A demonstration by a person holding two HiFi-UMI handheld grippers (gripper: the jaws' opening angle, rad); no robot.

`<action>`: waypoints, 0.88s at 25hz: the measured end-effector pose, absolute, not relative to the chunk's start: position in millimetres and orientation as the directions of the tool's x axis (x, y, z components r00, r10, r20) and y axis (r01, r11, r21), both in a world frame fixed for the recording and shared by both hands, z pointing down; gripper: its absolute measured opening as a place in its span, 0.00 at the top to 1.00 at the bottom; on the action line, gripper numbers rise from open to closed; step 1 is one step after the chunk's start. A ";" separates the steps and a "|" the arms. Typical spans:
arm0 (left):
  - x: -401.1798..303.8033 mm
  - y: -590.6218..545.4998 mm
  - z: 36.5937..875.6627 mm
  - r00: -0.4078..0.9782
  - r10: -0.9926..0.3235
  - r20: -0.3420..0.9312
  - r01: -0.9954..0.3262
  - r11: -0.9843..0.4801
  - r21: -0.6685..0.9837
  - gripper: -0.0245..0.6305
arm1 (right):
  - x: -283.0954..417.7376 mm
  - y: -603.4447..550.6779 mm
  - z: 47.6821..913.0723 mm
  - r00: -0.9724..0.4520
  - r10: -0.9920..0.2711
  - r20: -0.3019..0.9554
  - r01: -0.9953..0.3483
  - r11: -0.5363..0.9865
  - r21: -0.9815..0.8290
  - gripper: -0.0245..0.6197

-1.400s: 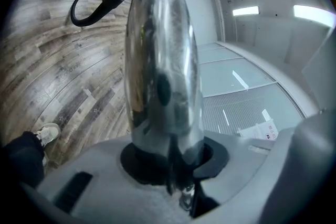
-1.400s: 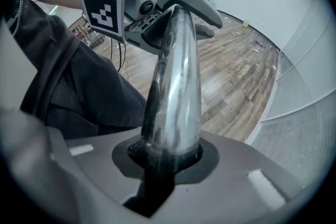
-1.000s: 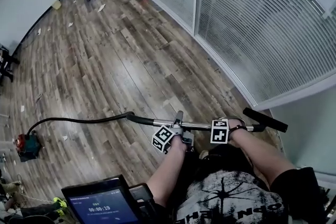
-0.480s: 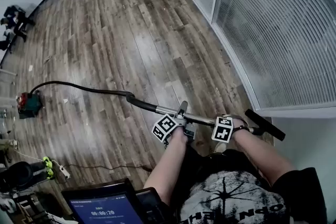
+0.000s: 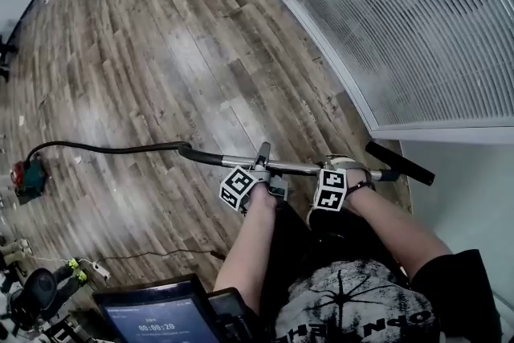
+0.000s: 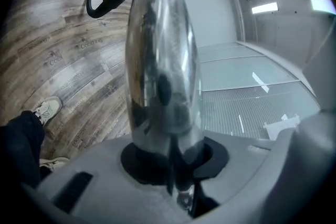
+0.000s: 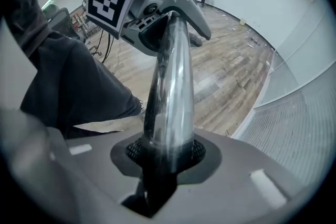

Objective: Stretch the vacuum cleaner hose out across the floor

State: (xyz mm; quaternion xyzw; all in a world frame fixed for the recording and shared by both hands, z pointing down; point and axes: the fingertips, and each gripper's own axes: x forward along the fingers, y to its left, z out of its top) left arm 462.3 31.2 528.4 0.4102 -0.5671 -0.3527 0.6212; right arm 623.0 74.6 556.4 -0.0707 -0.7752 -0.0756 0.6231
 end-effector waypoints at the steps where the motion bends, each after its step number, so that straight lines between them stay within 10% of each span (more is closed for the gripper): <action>1: 463.0 29.3 532.5 0.121 -0.900 0.420 -0.024 0.420 0.907 0.85 | 624.1 73.4 558.3 -0.205 0.002 0.979 0.179 0.983 0.035 0.79; 22: 497.4 11.2 577.3 0.142 -0.875 0.464 -0.064 0.459 0.886 0.85 | 665.5 56.4 599.3 -0.139 -0.046 0.989 0.080 0.995 0.058 0.78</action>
